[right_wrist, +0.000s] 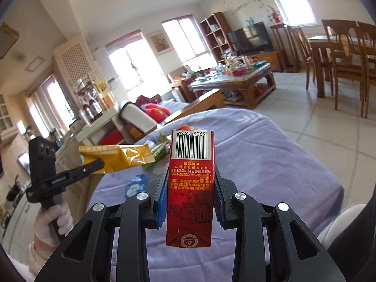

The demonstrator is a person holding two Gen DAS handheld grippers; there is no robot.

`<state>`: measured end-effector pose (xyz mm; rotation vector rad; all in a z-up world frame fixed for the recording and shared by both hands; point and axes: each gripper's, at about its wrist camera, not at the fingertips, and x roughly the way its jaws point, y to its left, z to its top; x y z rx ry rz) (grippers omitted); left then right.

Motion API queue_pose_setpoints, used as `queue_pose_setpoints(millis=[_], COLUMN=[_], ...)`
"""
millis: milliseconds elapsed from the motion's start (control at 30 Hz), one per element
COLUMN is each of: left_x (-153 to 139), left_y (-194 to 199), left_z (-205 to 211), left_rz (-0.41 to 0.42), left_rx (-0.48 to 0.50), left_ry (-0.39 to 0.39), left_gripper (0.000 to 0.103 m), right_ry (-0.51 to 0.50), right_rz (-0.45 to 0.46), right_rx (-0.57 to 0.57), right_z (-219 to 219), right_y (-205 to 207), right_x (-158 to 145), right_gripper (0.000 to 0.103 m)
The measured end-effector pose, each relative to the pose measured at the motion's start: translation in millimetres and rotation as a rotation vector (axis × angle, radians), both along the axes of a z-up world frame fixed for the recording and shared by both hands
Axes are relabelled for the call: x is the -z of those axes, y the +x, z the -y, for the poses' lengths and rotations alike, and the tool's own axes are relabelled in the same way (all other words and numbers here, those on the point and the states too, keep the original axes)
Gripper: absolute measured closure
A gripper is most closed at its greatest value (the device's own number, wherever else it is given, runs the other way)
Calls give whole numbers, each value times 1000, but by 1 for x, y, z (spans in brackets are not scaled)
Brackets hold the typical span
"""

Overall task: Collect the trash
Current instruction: 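Carry the yellow bag and red juice box in both grippers over the bin, then open both grippers to drop the bag and juice box into the bin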

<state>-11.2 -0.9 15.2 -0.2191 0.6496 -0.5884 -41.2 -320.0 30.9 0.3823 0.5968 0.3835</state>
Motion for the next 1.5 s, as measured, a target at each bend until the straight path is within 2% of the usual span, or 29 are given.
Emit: queue_pose_setpoints(millis=[300,567,700,800,933,1233,1500], left_x=[-7,-3,2,14,35,68,75], left_y=[0,-4,-16,-25,-33,-42,-47], left_z=[130,230,284,327,367,414,412], left_rz=[40,30,9,-21,-57,-112,-131], left_rx=[274,467,577,656,717,776,784], left_ry=[-9,-57,-67,-39,7,131,181], left_gripper=[92,92,92,92,92,91,87], right_ry=[24,50,46,56,63,87,85], right_rz=[16,38,-17,-76,-135,-240,-276], right_rx=[271,606,783,873,927,948,939], right_z=[99,203,257,284,307,327,325], right_y=[-44,-102,-130,-144,-152,-137,-124], right_x=[1,4,18,33,51,79,86], right_gripper=[71,71,71,71,71,71,69])
